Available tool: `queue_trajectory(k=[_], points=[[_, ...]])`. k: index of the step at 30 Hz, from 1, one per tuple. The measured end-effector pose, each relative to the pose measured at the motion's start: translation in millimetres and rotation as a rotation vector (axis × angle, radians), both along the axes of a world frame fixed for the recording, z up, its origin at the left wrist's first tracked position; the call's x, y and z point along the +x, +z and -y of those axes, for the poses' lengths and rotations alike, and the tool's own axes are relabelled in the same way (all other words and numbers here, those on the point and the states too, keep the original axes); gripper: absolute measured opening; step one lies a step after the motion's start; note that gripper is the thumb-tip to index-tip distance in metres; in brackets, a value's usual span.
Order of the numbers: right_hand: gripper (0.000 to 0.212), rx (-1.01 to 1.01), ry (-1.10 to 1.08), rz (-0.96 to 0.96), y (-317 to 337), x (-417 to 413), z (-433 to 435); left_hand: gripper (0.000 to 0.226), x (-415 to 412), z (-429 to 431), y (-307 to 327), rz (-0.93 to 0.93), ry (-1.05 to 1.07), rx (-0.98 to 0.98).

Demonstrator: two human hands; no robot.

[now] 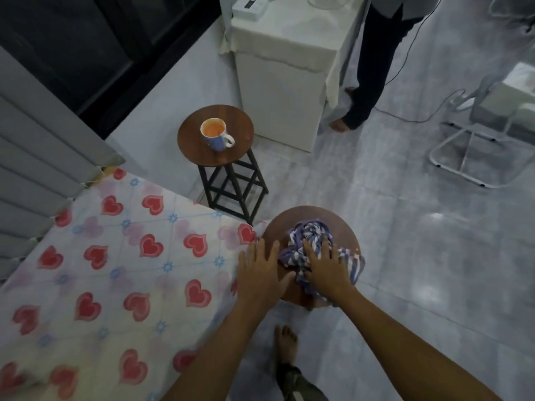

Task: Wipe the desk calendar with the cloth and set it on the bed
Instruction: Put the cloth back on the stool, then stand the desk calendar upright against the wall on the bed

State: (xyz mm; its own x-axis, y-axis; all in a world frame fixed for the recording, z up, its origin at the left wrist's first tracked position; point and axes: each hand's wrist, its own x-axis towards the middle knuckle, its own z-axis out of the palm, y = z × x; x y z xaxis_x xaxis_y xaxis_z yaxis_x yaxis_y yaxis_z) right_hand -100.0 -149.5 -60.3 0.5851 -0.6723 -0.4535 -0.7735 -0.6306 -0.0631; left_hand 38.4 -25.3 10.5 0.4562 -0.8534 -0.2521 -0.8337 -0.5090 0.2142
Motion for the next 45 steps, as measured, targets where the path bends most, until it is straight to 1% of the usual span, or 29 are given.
queue_trajectory(k=[5,9,11,14,18,22,25,29,31,34,36,39,41,43,45], points=[[0.084,-0.035,-0.024,-0.011,15.3,4.6,-3.1,0.084,0.4,-16.3,3.2,0.041,0.025,-0.031],[0.071,-0.095,0.0,0.085,40.8,19.4,-17.3,0.087,6.0,-39.0,14.3,0.016,0.075,-0.077],[0.07,-0.111,0.041,0.134,56.1,33.5,-32.6,0.086,9.5,-56.7,23.4,-0.001,0.118,-0.125],[0.073,-0.136,0.168,0.187,77.0,64.7,-66.6,0.082,21.4,-95.3,38.1,0.056,0.169,-0.147],[0.072,-0.155,0.337,0.252,100.1,118.2,-136.0,0.081,45.7,-172.1,58.0,0.162,0.311,-0.153],[0.07,-0.103,0.477,0.295,116.1,170.5,-228.1,0.074,65.3,-266.7,62.9,0.269,0.466,-0.276],[0.072,-0.096,0.618,0.324,122.4,205.6,-296.6,0.07,77.2,-337.5,60.1,0.276,0.627,-0.294],[0.074,-0.093,0.808,0.327,116.5,243.8,-373.0,0.074,89.2,-427.0,49.9,0.249,0.804,-0.227],[0.074,-0.084,0.858,0.334,113.3,259.4,-405.6,0.077,95.7,-464.2,43.8,0.247,0.892,-0.167],[0.071,-0.056,0.897,0.351,107.1,274.3,-446.2,0.083,102.8,-508.1,36.1,0.198,0.97,-0.055],[0.072,-0.015,0.896,0.344,102.2,283.0,-463.4,0.086,103.2,-531.3,31.4,0.155,1.051,-0.081],[0.074,0.148,0.83,0.332,93.9,296.5,-477.6,0.085,98.9,-560.8,27.9,0.113,1.196,-0.18],[0.074,0.335,0.676,0.358,91.6,305.9,-483.8,0.08,101.1,-575.5,27.8,0.12,1.307,-0.258],[0.073,0.488,0.526,0.407,91.9,313.1,-488.4,0.081,108.4,-585.1,32.5,0.121,1.404,-0.332],[0.065,0.574,0.493,0.473,92.7,317.5,-491.8,0.084,118.8,-591.3,38.3,0.082,1.435,-0.451]])
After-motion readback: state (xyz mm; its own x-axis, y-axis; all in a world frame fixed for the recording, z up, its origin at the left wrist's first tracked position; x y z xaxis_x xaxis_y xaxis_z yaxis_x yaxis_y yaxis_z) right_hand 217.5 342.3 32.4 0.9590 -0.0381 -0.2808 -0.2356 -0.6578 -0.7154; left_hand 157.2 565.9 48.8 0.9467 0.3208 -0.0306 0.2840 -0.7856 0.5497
